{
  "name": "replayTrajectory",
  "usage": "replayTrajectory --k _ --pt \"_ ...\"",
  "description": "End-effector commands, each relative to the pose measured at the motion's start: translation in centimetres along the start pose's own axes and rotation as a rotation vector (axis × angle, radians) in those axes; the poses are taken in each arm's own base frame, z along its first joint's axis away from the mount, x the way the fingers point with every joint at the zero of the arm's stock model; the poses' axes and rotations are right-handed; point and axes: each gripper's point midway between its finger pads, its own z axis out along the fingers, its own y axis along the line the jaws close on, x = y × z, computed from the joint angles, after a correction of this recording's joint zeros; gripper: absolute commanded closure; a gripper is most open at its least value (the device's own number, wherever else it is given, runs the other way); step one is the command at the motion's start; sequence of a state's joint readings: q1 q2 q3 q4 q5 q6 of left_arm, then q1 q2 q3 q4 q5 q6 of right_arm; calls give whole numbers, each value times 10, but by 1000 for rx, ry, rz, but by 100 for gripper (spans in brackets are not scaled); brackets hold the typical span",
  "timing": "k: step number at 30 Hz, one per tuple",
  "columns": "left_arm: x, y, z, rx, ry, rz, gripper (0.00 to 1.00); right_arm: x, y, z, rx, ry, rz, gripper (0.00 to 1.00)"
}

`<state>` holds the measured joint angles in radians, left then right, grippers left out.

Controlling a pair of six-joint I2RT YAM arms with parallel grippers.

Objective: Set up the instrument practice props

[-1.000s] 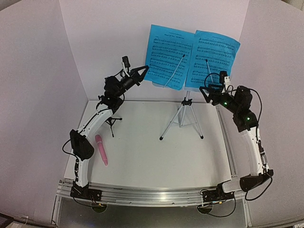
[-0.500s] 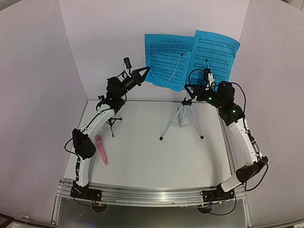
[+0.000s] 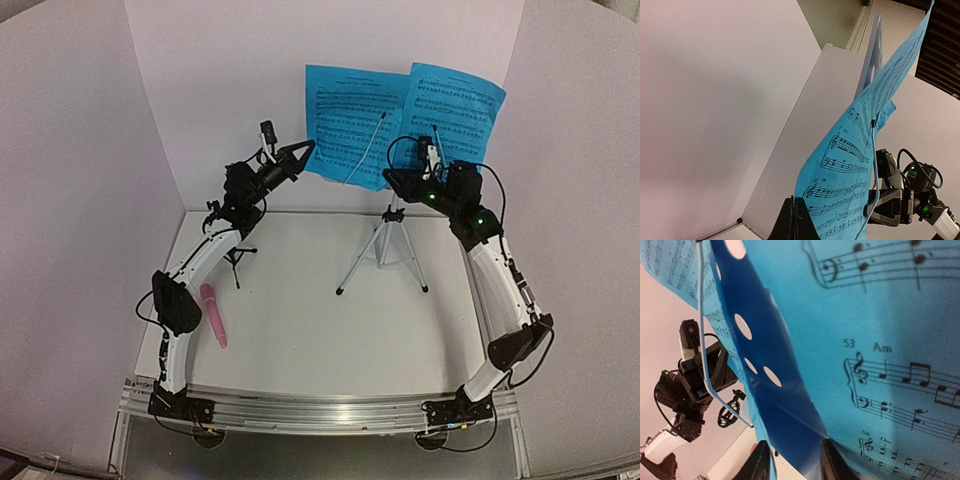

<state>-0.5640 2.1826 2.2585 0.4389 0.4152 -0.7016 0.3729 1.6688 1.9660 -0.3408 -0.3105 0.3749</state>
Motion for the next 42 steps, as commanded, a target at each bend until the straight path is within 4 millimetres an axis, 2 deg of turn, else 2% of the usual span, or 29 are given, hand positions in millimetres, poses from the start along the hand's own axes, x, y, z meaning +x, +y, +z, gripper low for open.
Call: replayTrajectory --k 1,6,9,19,24,35,42 --pt "-35 -30 -2 63 -69 69 100 -19 18 -4 -54 -52 -24 77" --pt "-35 -33 -3 73 -62 74 100 -24 17 -8 -29 -75 -51 94" --pt "-33 -33 -3 73 -51 75 100 -25 15 -7 -22 -78 -62 100" --pt "-25 -42 -4 102 -11 95 100 -35 9 -11 40 -118 -129 100" --pt "-20 -36 -3 88 -4 95 100 -36 0 -11 85 -125 -167 100" --pt "-12 -40 0 106 18 104 100 -40 -10 -23 172 -152 -212 100" --pt "-16 -42 0 110 7 113 100 -32 -8 -15 134 -124 -192 100"
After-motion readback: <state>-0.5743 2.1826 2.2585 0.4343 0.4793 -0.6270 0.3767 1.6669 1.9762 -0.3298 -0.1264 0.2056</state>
